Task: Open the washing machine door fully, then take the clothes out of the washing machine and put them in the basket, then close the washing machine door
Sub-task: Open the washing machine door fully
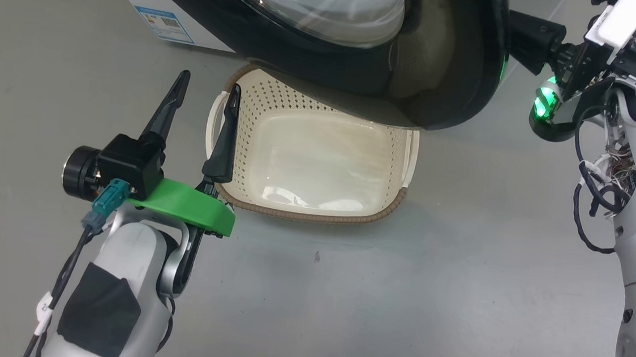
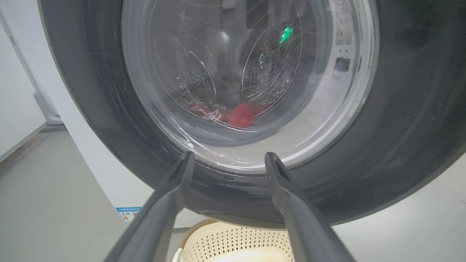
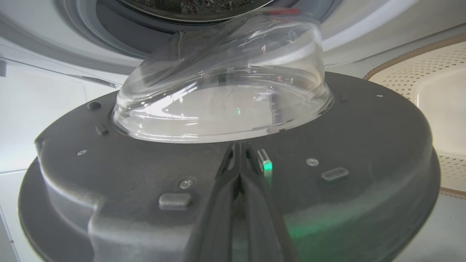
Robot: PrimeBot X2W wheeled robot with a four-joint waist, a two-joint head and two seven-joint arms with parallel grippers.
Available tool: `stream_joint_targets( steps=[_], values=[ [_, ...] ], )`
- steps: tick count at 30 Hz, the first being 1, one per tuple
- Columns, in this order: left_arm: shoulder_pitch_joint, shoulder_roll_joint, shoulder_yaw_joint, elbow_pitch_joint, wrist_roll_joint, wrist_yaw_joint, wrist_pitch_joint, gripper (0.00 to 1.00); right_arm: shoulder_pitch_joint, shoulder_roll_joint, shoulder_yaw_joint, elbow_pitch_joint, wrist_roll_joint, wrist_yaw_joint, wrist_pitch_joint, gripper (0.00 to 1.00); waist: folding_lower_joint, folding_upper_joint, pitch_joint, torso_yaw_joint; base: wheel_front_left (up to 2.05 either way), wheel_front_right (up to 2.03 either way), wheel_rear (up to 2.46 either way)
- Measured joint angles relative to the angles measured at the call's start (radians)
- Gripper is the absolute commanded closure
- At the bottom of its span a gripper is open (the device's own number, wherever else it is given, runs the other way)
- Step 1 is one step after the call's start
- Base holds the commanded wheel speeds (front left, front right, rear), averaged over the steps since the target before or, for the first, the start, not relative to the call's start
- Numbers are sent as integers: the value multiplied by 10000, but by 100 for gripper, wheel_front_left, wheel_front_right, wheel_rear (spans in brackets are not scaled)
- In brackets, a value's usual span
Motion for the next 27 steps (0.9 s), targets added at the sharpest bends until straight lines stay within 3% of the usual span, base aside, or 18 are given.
stream_joint_targets(
  steps=[27],
  values=[
    [865,6,-107,625,-4,0,0,0,2565,587,984,-1035,410,174,1053,100,-1,0,-1387,414,0,0,0]
  ],
)
